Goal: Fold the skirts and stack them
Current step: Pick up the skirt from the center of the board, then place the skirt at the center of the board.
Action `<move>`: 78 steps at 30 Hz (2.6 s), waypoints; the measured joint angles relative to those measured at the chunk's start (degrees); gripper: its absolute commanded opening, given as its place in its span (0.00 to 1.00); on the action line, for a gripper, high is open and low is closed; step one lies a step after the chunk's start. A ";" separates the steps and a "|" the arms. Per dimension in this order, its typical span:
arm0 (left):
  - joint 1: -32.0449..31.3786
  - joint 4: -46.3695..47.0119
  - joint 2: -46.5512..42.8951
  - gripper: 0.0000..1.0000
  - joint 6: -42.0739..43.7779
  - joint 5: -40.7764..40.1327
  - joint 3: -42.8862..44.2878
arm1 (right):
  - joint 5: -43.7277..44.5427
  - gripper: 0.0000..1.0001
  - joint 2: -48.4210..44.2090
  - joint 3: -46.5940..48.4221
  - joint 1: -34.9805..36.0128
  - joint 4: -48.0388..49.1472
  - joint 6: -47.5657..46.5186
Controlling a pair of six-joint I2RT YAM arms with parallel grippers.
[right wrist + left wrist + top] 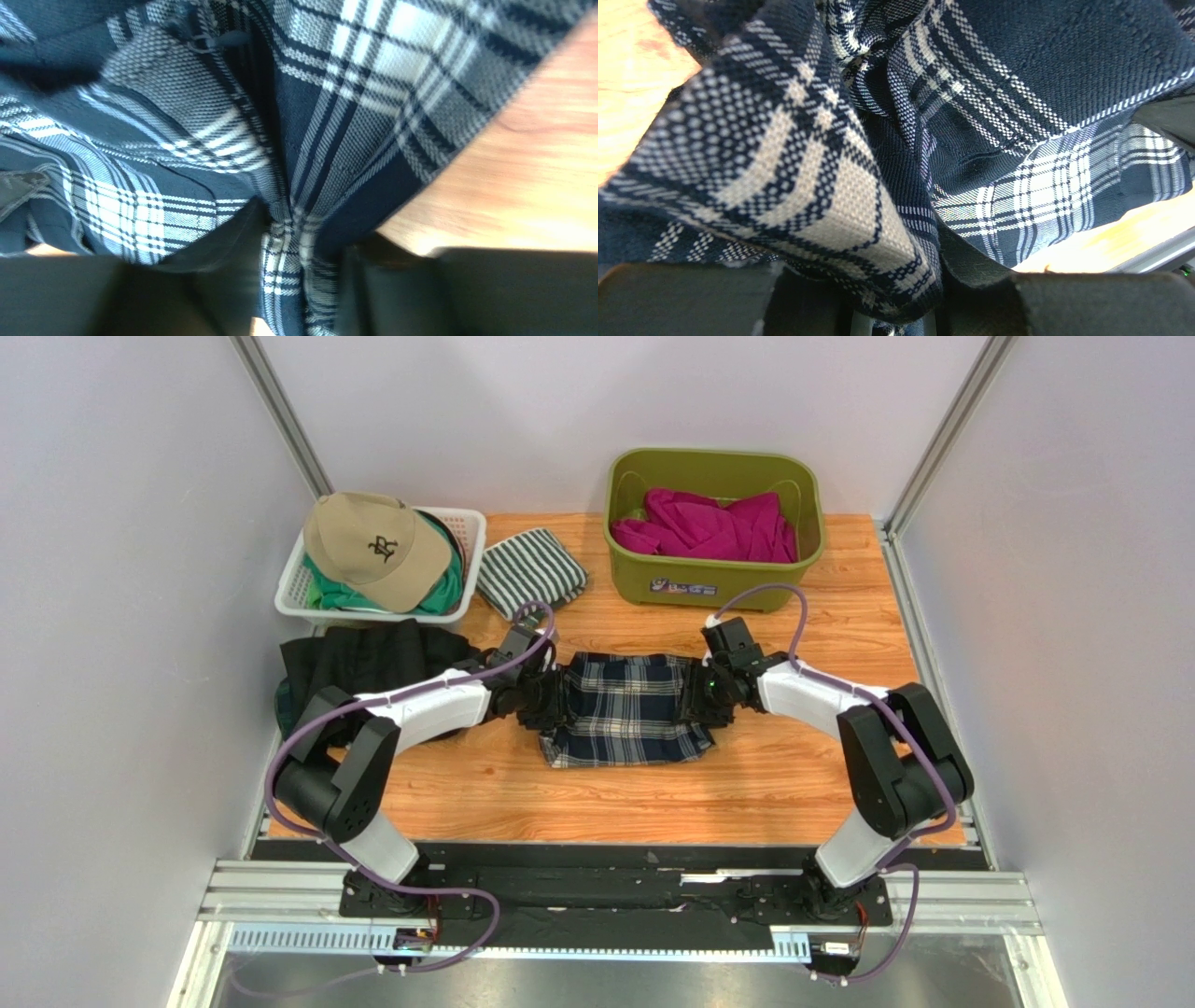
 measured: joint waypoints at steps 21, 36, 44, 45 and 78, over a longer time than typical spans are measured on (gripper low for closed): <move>0.28 -20.26 -18.05 0.00 5.88 -19.54 9.86 | 7.82 0.00 -5.25 15.10 14.45 -3.37 -0.90; 13.81 -34.05 -34.47 0.00 10.69 -36.81 19.15 | 12.20 0.00 7.10 41.68 28.15 3.06 -4.20; 29.46 -38.21 -29.18 0.00 15.26 -37.31 24.02 | 10.71 0.00 25.29 57.40 32.76 7.34 -2.45; 29.73 -38.25 -29.09 0.00 16.28 -37.42 24.11 | 10.25 0.00 27.39 59.60 33.07 7.43 -2.10; 45.46 -20.70 -18.29 0.22 28.41 -31.50 11.76 | 8.87 0.17 47.21 72.83 35.95 11.58 9.46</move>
